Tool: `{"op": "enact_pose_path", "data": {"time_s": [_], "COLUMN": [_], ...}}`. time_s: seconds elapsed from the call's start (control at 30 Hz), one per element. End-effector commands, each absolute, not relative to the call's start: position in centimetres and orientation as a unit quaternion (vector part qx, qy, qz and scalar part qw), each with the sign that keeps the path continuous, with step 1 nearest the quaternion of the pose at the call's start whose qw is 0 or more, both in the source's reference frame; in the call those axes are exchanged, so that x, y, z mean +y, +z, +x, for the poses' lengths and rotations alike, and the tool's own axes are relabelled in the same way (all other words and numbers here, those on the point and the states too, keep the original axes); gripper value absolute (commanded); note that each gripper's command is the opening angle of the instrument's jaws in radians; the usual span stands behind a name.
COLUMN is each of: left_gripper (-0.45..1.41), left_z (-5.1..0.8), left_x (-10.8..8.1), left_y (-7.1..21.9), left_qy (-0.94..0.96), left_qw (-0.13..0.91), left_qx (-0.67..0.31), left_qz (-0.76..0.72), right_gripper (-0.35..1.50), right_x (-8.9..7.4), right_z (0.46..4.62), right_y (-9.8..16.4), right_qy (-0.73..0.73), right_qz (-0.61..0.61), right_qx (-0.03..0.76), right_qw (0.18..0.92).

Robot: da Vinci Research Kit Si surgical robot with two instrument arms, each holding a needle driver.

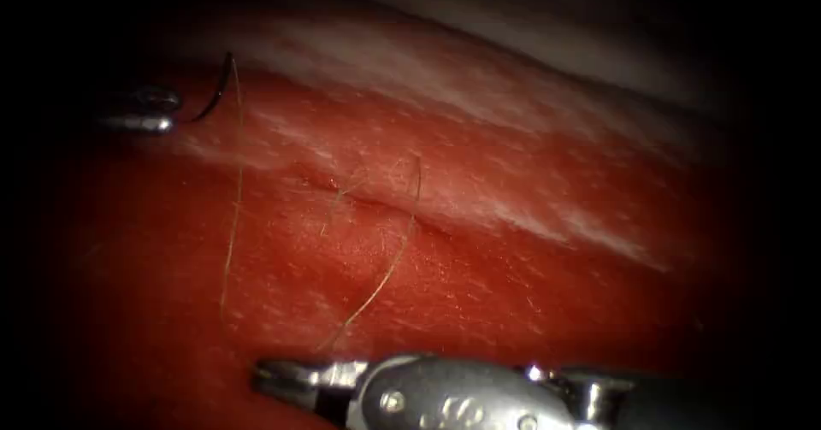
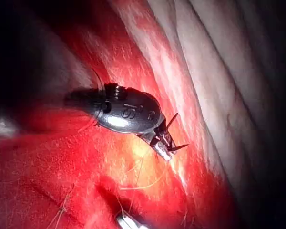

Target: Wound Closure

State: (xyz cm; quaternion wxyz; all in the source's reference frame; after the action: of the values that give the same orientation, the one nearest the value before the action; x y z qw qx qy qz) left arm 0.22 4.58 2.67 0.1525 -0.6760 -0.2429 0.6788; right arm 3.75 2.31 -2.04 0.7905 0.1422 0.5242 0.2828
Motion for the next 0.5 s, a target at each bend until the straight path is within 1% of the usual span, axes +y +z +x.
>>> {"op": "enact_pose_path", "data": {"time_s": [0.03,0.1,0.13,0.17,0.23,0.3,0.43,0.47,0.5], "left_gripper": [-0.35,-0.35,-0.35,-0.35,-0.35,-0.35,-0.35,-0.35,-0.35], "left_z": [0.17,0.18,0.19,0.19,0.19,0.20,0.25,0.27,0.27], "left_x": [4.53,4.54,4.54,4.54,4.54,4.55,4.57,4.59,4.59], "left_y": [2.72,2.71,2.71,2.71,2.71,2.72,2.75,2.77,2.77], "left_qy": [0.678,0.678,0.678,0.678,0.678,0.678,0.677,0.678,0.678], "left_qw": [0.153,0.153,0.153,0.153,0.152,0.152,0.149,0.150,0.150], "left_qx": [-0.244,-0.244,-0.245,-0.245,-0.245,-0.245,-0.247,-0.246,-0.246], "left_qz": [-0.676,-0.676,-0.676,-0.676,-0.676,-0.677,-0.677,-0.677,-0.677], "right_gripper": [-0.35,-0.35,0.32,0.63,1.15,1.23,1.23,1.23,1.23], "right_x": [2.31,2.32,2.33,2.34,2.39,2.41,2.46,2.50,2.50], "right_z": [3.91,3.96,3.98,3.97,3.92,3.82,3.55,3.41,3.41], "right_y": [-2.05,-2.05,-2.03,-2.01,-1.95,-1.95,-2.08,-2.13,-2.13], "right_qy": [0.274,0.267,0.270,0.273,0.280,0.278,0.278,0.280,0.280], "right_qz": [0.151,0.156,0.149,0.144,0.134,0.136,0.138,0.138,0.138], "right_qx": [0.541,0.551,0.552,0.551,0.548,0.550,0.567,0.574,0.574], "right_qw": [0.781,0.775,0.774,0.775,0.777,0.776,0.763,0.757,0.757]}}
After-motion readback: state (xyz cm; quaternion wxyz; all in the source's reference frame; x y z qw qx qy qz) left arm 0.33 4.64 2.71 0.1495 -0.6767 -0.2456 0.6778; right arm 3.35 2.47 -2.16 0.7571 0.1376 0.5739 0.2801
